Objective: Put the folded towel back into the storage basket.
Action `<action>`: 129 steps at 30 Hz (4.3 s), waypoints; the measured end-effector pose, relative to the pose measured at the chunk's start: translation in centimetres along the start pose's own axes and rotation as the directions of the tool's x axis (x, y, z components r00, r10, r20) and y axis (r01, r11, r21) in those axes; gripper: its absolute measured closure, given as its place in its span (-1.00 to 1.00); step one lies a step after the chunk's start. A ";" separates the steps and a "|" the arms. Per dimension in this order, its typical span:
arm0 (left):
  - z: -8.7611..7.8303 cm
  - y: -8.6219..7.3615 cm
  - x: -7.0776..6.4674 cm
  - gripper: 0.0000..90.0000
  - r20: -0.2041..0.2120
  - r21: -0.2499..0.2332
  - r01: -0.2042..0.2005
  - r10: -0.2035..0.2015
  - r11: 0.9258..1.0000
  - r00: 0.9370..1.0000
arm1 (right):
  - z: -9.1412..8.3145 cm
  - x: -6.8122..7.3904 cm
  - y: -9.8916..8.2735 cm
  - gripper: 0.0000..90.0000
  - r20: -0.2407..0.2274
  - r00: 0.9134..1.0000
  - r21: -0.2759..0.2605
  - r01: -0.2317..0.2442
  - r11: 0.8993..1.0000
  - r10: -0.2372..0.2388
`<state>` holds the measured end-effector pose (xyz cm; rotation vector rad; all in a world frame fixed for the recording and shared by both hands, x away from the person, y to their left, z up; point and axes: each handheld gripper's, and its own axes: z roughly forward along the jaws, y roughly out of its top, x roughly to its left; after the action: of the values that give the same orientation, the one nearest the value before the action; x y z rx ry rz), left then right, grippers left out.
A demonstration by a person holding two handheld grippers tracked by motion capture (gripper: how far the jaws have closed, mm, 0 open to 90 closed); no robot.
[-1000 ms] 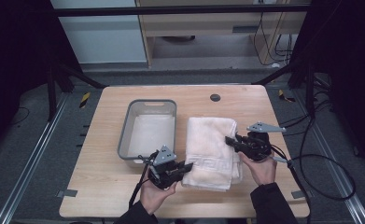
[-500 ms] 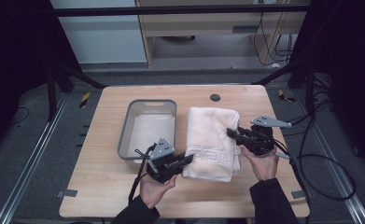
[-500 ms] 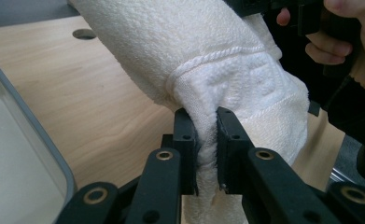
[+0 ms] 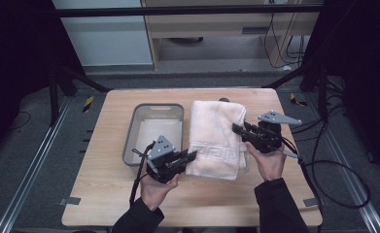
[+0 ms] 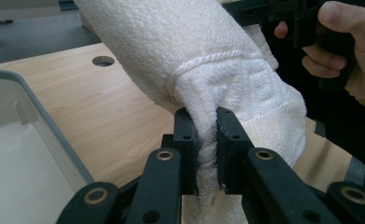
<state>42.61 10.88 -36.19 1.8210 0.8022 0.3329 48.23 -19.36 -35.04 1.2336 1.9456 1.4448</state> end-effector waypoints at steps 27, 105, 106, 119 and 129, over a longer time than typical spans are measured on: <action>-3.0 2.4 2.2 0.78 -0.055 -0.086 -0.013 0.008 0.996 0.998 | 2.4 2.5 3.9 0.54 -0.013 1.000 -0.074 0.021 0.997 -0.022; -7.7 -3.1 13.0 0.79 -0.207 -0.078 0.130 -0.143 0.988 0.968 | 18.0 9.8 3.0 0.54 -0.083 0.996 0.056 0.031 0.998 -0.026; -7.7 -3.3 13.2 0.79 -0.210 -0.074 0.133 -0.145 0.988 0.967 | 18.2 9.7 2.9 0.54 -0.084 0.996 0.058 0.031 0.998 -0.026; -6.5 -4.9 14.5 0.79 -0.256 -0.010 0.157 -0.154 0.988 0.954 | 20.1 9.6 1.0 0.53 -0.076 0.997 0.091 0.013 0.996 -0.006; -5.1 -6.1 15.6 0.79 -0.293 0.038 0.184 -0.165 0.982 0.942 | 21.4 9.6 -0.3 0.52 -0.051 0.999 0.110 0.010 0.994 -0.004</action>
<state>48.88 26.16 -41.95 1.7681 1.1830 0.4696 59.30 0.26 -41.64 1.2470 2.0866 1.3944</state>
